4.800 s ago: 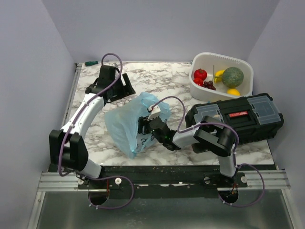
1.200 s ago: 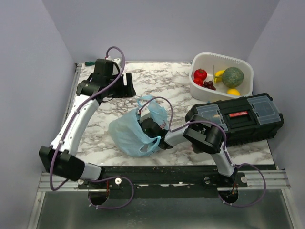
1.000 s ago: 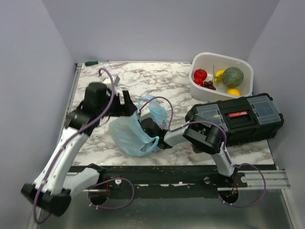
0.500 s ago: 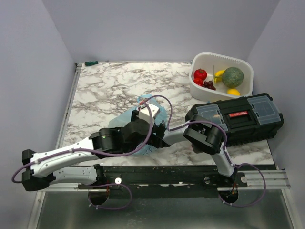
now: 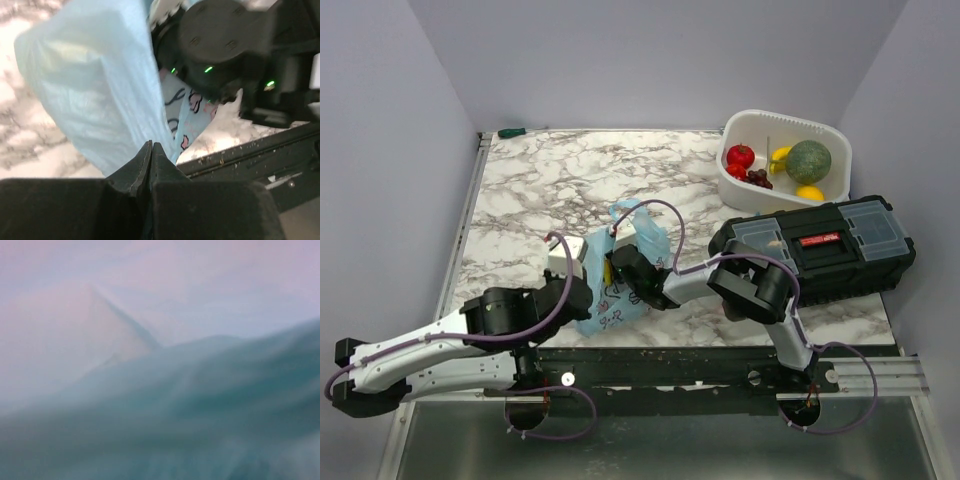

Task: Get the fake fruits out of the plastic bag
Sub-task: Take out the fake fruit from the plastic bag.

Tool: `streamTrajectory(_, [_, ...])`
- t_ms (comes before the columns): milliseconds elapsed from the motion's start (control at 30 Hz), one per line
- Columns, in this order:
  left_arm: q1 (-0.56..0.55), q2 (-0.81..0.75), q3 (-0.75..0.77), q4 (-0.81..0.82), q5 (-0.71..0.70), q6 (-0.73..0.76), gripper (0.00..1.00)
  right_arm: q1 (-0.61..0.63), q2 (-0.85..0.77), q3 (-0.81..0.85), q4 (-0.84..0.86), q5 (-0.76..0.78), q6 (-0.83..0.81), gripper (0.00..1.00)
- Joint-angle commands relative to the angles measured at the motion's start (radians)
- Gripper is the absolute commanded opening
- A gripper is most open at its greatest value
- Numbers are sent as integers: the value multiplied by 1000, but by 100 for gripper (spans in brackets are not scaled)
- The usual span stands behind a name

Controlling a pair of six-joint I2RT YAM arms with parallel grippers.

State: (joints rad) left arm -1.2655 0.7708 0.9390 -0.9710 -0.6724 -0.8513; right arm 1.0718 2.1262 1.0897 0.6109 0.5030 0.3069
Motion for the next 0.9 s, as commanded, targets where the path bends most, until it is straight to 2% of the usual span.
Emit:
streamTrajectory(0, [-4,-105,-112,-165,172,-240,0,1,-60,-43,-55,-47,34,1])
streamTrajectory(100, [-5,-137,-162,-195,198,-286,0,2,-113,-57,-60,-54,28,1])
streamTrajectory(300, [-5,-123,-229,-28,217,-170,0,1,-160,-31,-120,-148,5,1])
streamTrajectory(400, [-5,-100,-244,50,220,-123,0,-4,-170,-47,-118,-141,33,1])
streamTrajectory(433, [-5,-90,-243,55,215,-120,0,-5,-169,-49,-120,-132,34,3])
streamTrajectory(533, [-5,-76,-239,45,208,-118,0,-8,-179,-46,-161,-148,24,26])
streamTrajectory(633, [-5,-95,-256,32,217,-120,0,-9,-219,-44,-225,-243,21,43])
streamTrajectory(767, [-5,-153,-289,20,229,-126,0,-7,-257,-32,-345,-322,51,55])
streamTrajectory(867, [-5,-213,-306,9,228,-141,0,-9,-303,-81,-319,-386,53,62])
